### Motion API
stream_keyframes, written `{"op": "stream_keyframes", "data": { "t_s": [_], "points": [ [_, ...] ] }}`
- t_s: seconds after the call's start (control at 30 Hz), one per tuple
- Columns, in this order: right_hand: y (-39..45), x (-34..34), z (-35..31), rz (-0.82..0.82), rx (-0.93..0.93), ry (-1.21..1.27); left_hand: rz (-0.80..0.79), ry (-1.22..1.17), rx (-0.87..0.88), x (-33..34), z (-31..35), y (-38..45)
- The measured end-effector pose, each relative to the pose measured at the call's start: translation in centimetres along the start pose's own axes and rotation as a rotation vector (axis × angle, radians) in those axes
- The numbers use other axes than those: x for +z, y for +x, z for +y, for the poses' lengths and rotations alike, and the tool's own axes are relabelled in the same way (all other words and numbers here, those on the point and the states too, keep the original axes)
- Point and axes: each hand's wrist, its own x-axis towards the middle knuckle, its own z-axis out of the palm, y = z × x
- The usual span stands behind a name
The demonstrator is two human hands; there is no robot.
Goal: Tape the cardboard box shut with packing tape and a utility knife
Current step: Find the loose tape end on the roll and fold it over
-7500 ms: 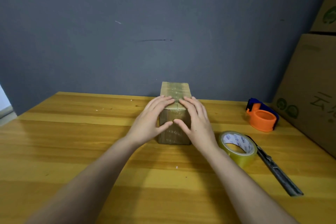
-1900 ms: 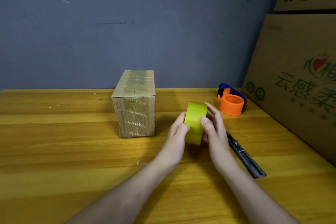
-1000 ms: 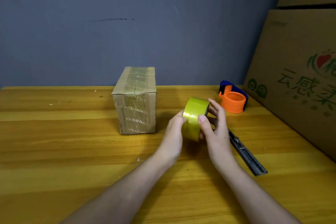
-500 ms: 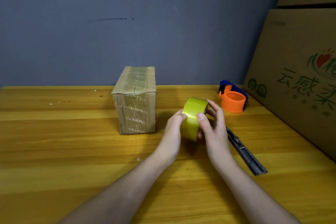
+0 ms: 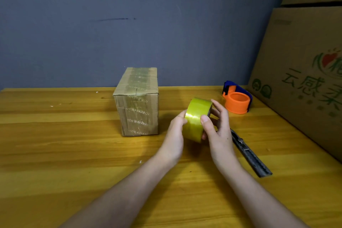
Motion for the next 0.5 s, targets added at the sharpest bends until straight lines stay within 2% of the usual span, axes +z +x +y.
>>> {"op": "stream_keyframes", "data": {
  "t_s": [0.5],
  "points": [
    [0.24,-0.08,0.41,0.0,0.005,0.015,-0.042,0.056,-0.016,-0.22,-0.24,0.2]
  ]
}}
